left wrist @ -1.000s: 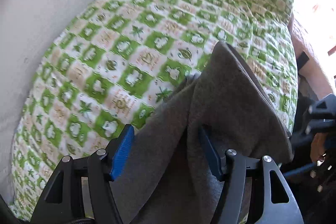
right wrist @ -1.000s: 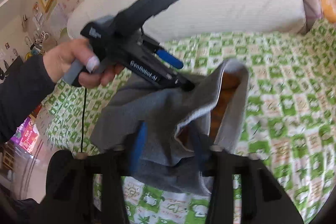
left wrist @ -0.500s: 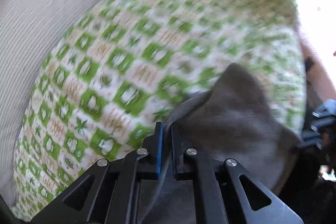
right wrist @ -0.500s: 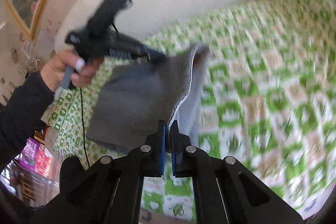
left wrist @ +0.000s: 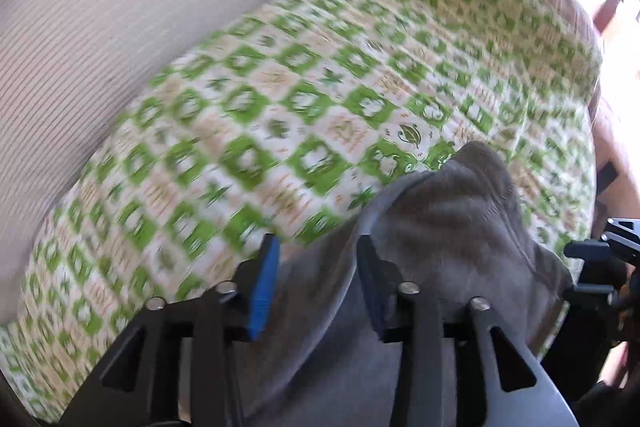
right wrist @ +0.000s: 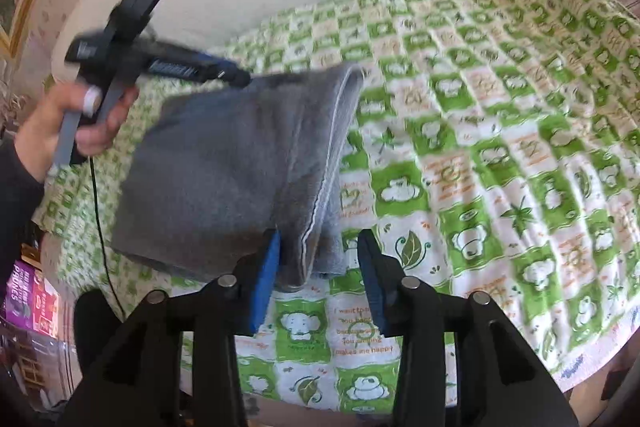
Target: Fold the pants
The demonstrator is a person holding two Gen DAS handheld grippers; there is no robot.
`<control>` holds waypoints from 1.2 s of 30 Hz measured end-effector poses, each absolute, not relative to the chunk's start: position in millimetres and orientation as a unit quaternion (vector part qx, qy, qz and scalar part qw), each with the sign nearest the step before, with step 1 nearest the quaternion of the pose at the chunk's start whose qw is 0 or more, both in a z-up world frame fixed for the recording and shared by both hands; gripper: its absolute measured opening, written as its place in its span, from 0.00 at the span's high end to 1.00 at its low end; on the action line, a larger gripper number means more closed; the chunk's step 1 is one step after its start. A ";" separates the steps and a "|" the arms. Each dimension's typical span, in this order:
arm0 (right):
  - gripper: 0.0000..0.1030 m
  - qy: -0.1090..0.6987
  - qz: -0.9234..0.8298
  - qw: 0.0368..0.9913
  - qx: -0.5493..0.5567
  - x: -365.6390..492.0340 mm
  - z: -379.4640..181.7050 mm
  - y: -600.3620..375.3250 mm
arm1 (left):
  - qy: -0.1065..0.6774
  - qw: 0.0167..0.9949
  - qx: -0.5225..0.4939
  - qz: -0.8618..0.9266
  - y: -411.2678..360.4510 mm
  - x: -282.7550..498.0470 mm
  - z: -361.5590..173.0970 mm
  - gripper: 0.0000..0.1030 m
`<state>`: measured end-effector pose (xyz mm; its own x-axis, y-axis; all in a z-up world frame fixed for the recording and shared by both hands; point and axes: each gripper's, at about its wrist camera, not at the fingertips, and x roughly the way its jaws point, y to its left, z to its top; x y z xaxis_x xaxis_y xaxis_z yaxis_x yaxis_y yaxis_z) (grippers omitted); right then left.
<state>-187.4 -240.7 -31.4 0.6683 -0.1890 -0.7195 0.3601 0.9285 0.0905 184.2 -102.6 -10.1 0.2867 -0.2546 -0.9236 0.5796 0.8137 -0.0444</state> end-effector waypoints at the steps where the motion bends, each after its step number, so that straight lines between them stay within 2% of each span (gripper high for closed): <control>1: 0.59 0.368 -0.145 0.911 0.114 -190.5 -25.6 -238.5 | 0.535 0.792 0.135 -0.261 -89.3 180.4 -5.5 0.58; 3: 0.59 0.346 -0.130 0.922 0.116 -192.1 -12.2 -235.4 | 0.532 0.803 0.101 -0.247 -62.9 164.4 -0.8 0.56; 4: 0.59 0.338 -0.118 0.927 0.115 -190.8 -6.4 -231.3 | 0.533 0.808 0.082 -0.237 -53.4 156.4 -2.3 0.50; 6: 0.59 0.327 -0.093 0.934 0.111 -183.8 4.0 -224.8 | 0.532 0.818 0.041 -0.215 -26.9 136.2 -6.2 0.46; 17: 0.58 0.380 0.047 0.919 0.091 -70.7 0.3 -161.6 | 0.539 0.812 -0.198 -0.109 68.1 35.9 -61.3 0.46; 28: 0.54 0.442 0.096 0.891 0.032 54.6 -25.2 -116.3 | 0.530 0.795 -0.282 -0.087 77.5 13.3 -75.8 0.46; 29: 0.53 0.443 0.092 0.891 0.023 62.8 -25.2 -114.7 | 0.530 0.794 -0.286 -0.086 76.4 13.2 -77.7 0.45; 33: 0.37 0.453 0.074 0.888 -0.011 95.5 -29.4 -116.7 | 0.535 0.783 -0.304 -0.087 73.0 7.0 -87.2 0.45; 36: 0.36 0.470 0.057 0.880 -0.034 120.7 -45.0 -120.8 | 0.536 0.780 -0.311 -0.091 66.6 5.1 -92.8 0.45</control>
<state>120.7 -120.8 -45.0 0.5518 0.0681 -0.8312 -0.1318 0.9913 -0.0062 5.1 66.6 -92.8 0.4091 -0.4752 -0.7790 -0.1921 0.7897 -0.5826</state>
